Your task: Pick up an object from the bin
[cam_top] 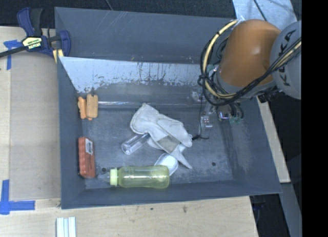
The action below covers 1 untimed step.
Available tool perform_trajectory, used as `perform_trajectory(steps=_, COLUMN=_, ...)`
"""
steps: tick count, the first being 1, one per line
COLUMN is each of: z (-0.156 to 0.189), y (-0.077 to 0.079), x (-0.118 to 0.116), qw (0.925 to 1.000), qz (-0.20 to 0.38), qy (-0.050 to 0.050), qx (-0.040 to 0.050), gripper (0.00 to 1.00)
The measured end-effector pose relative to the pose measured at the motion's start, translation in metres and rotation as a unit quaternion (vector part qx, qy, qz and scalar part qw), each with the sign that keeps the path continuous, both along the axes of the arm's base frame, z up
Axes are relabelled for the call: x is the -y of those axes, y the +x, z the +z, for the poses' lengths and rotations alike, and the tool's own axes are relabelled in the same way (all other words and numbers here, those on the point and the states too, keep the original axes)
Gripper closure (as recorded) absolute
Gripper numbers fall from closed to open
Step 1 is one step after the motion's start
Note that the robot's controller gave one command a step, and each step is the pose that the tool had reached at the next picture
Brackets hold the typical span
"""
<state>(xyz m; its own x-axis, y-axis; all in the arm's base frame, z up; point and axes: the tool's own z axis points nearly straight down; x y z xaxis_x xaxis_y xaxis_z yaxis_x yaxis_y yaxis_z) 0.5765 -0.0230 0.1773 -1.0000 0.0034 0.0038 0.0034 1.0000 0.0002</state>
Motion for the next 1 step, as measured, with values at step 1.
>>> perform_trajectory(steps=1, z=0.0048, y=0.0012, x=0.0, qw=1.0, qz=0.0, qy=0.0, qx=0.0037, gripper=0.0)
